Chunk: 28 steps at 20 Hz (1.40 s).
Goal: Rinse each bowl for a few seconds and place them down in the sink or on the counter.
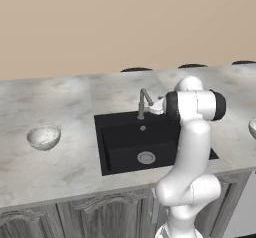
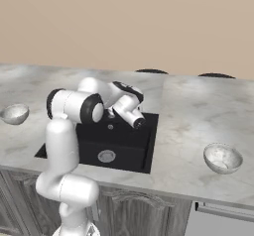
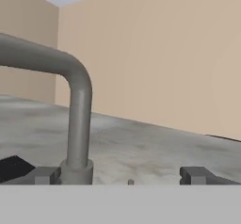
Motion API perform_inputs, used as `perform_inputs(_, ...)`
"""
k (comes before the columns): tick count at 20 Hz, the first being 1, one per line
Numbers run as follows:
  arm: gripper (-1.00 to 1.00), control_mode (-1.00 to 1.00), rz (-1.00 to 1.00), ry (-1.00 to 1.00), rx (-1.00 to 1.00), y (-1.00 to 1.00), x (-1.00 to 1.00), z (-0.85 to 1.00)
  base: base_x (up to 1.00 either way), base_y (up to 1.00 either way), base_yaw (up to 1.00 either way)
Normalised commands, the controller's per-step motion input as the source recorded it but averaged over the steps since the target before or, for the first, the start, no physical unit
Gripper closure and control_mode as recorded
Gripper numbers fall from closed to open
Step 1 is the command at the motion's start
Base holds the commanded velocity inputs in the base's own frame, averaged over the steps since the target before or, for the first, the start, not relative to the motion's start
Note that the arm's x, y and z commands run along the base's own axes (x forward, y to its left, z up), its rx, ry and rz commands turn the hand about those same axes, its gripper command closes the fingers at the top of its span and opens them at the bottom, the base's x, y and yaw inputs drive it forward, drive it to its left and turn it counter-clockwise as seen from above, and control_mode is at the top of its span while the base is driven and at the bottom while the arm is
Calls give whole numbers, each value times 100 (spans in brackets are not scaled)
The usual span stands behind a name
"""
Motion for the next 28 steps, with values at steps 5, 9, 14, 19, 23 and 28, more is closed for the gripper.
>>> perform_inputs(5, -100, -100, 0, 0, 0, -4, 43, -24, 0, 0, 0)
perform_inputs(9, -100, -100, 0, 0, 0, 0, 46, -29, 0, 0, 0)
perform_inputs(14, -100, -100, 0, 0, 0, 0, 45, -27, 0, 0, 0)
perform_inputs(19, -100, -100, 0, 0, 0, -4, 39, -18, 0, 0, 0)
perform_inputs(23, -100, -100, 0, 0, 0, -7, 38, -13, 0, 0, 0)
perform_inputs(28, -100, -100, -1, 0, 0, -14, 36, -26, 0, 0, 0)
